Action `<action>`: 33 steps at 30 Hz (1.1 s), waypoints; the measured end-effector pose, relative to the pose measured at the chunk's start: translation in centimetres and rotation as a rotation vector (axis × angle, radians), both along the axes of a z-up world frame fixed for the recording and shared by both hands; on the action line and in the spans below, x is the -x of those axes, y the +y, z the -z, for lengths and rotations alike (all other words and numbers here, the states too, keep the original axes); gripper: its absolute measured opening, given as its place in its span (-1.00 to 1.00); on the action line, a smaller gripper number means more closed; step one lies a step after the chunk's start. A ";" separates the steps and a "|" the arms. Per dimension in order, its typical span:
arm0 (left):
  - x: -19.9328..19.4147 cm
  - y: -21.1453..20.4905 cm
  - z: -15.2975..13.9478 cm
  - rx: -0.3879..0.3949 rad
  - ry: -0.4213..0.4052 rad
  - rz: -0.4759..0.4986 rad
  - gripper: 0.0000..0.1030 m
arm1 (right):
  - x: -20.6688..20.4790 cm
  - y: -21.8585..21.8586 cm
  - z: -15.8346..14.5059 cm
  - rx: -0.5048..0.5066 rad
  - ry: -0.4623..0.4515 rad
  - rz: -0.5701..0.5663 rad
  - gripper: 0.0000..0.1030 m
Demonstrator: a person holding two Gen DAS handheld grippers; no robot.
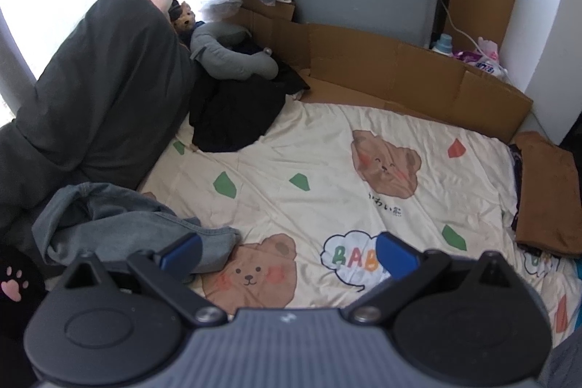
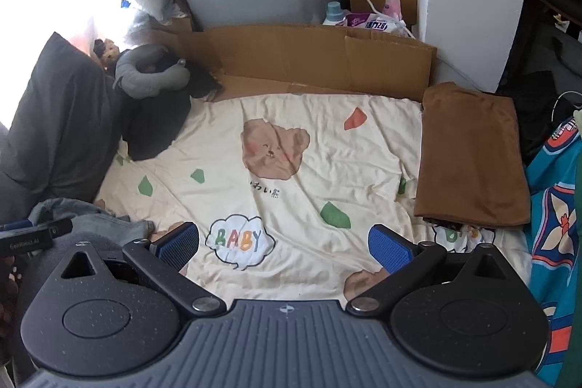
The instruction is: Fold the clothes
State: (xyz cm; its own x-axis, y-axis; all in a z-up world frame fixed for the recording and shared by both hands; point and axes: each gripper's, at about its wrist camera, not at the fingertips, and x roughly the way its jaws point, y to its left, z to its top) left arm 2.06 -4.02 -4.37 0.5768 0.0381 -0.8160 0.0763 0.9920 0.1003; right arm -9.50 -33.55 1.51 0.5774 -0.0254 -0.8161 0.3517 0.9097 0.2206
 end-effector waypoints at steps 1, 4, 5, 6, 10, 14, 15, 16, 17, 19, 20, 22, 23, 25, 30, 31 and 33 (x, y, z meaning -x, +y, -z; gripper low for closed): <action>0.0 0.0 -0.1 0.003 0.002 0.006 0.99 | 0.0 0.0 -0.1 -0.002 -0.003 0.001 0.99; -0.1 0.3 -0.4 0.009 -0.006 0.021 0.99 | -0.2 -0.1 -0.2 -0.008 -0.013 0.004 0.99; -0.1 0.4 -0.5 0.009 -0.011 0.025 0.99 | -0.2 -0.2 -0.3 -0.009 -0.016 0.004 0.99; -0.2 0.5 -0.6 0.009 -0.015 0.029 0.99 | -0.3 -0.1 -0.3 -0.006 -0.020 0.002 0.99; -0.7 1.3 -0.9 0.041 0.002 0.056 0.99 | -0.6 0.0 -0.8 -0.007 -0.047 0.001 0.99; -0.9 2.7 -1.3 0.053 -0.013 0.054 0.99 | -0.8 0.2 -1.6 -0.020 -0.079 0.008 0.99; -1.0 3.1 -1.4 0.051 -0.020 0.051 0.99 | -0.9 0.4 -1.8 -0.016 -0.089 0.006 0.99; -1.0 3.5 -1.5 0.052 -0.024 0.048 0.99 | -0.9 0.5 -2.0 -0.012 -0.097 0.005 0.99; -1.1 4.0 -1.5 0.062 -0.022 0.046 0.99 | -1.0 0.6 -2.1 -0.006 -0.104 0.004 0.99; -1.3 4.9 -1.4 0.085 -0.016 0.034 0.99 | -1.1 0.9 -2.3 -0.001 -0.118 0.006 0.99; -1.4 5.4 -1.4 0.091 -0.013 0.022 0.99 | -1.1 1.0 -2.4 -0.001 -0.126 0.009 0.99; -1.5 6.2 -1.3 0.104 -0.017 0.010 0.99 | -1.2 1.2 -2.6 -0.002 -0.141 0.013 0.99; -1.6 6.5 -1.2 0.104 -0.023 0.004 0.99 | -1.3 1.3 -2.6 -0.002 -0.145 0.013 0.99; -1.8 7.2 -1.1 0.088 -0.040 -0.024 0.99 | -1.5 1.4 -2.6 -0.003 -0.149 0.013 0.99; -3.0 10.1 -1.1 0.075 -0.076 -0.148 0.99 | -2.4 2.0 -2.4 0.006 -0.142 -0.003 0.99; -3.3 10.6 -1.0 0.082 -0.070 -0.159 0.99 | -2.6 2.1 -2.3 0.005 -0.140 -0.005 0.99; -3.6 11.5 -1.0 0.087 -0.068 -0.168 0.99 | -2.9 2.4 -1.9 -0.002 -0.135 -0.006 0.99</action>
